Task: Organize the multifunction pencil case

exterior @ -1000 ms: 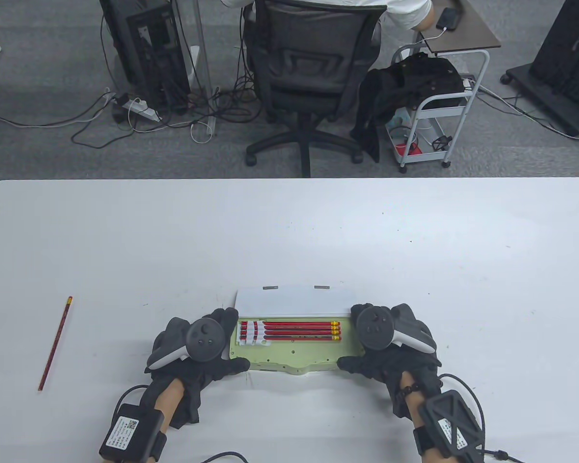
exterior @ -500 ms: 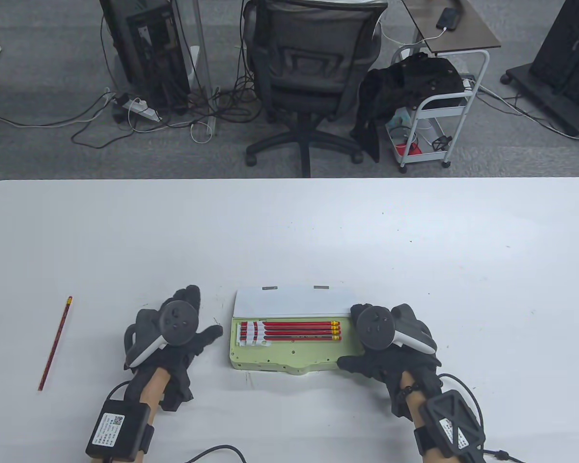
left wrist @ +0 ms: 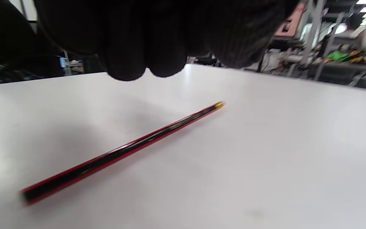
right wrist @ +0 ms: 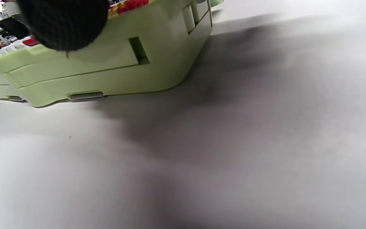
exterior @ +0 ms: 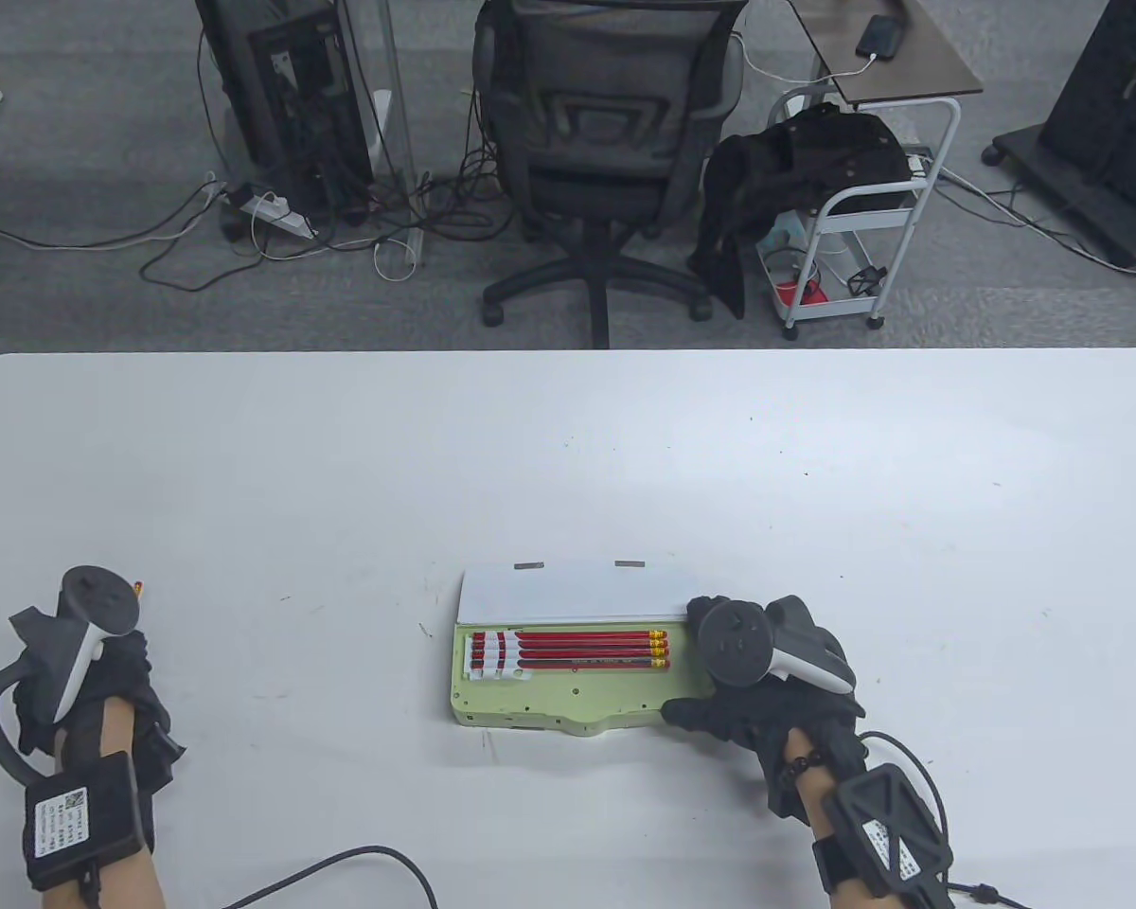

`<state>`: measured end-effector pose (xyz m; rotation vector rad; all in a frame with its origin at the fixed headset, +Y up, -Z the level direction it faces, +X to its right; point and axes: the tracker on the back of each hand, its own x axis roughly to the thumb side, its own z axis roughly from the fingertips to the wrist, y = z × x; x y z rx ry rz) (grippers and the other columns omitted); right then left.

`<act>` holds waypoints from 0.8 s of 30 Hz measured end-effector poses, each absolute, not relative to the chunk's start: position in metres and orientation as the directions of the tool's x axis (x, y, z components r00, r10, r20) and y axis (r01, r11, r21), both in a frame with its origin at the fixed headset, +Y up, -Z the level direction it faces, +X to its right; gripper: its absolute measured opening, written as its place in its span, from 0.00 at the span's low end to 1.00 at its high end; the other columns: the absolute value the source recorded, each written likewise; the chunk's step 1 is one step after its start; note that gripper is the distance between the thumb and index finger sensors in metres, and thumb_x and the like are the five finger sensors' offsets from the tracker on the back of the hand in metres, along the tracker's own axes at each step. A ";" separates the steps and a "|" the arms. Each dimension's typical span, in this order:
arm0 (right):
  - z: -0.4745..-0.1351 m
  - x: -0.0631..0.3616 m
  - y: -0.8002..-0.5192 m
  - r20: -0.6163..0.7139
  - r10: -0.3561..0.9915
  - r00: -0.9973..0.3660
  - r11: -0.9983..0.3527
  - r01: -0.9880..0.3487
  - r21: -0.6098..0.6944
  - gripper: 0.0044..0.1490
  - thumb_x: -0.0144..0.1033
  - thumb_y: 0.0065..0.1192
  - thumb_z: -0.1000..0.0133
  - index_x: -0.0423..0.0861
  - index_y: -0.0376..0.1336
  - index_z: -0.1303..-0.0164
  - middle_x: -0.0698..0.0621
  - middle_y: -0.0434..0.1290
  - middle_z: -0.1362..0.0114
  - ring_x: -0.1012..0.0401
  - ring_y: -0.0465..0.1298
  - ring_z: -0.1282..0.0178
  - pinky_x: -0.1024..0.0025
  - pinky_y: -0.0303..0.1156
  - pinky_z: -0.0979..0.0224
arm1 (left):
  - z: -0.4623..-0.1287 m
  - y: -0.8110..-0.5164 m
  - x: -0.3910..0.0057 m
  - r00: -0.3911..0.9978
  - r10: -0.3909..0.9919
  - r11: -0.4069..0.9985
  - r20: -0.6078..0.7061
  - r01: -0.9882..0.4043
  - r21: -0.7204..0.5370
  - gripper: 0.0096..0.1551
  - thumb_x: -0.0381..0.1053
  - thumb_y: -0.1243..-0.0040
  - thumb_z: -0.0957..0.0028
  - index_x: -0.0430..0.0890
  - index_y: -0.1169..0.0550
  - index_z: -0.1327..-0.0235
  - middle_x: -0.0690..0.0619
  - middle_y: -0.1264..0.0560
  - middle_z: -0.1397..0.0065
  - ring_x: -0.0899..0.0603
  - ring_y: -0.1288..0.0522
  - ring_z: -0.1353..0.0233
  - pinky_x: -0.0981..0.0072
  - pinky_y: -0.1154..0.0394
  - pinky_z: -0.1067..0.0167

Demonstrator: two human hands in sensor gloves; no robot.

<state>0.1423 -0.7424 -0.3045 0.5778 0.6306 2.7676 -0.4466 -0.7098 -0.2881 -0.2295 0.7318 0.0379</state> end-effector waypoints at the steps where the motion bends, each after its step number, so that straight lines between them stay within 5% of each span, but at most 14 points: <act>1: -0.305 0.142 -0.742 0.323 0.316 -0.892 -0.877 -0.144 0.458 0.71 0.60 0.56 0.47 0.26 0.29 0.18 0.22 0.35 0.18 0.22 0.41 0.21 0.22 0.44 0.26 | -0.286 -0.715 -0.450 0.736 -0.083 0.968 -0.671 -0.101 -0.230 0.31 0.51 0.36 0.44 0.45 0.28 0.28 0.41 0.24 0.27 0.33 0.23 0.30 0.33 0.27 0.35; 24: -0.304 0.141 -0.742 0.325 0.309 -0.894 -0.878 -0.137 0.459 0.71 0.61 0.55 0.47 0.26 0.28 0.18 0.21 0.35 0.18 0.22 0.42 0.21 0.22 0.45 0.26 | -0.297 -0.748 -0.444 0.695 -0.360 0.907 -0.622 0.105 -0.407 0.22 0.49 0.34 0.46 0.44 0.20 0.40 0.44 0.18 0.36 0.37 0.17 0.38 0.35 0.24 0.38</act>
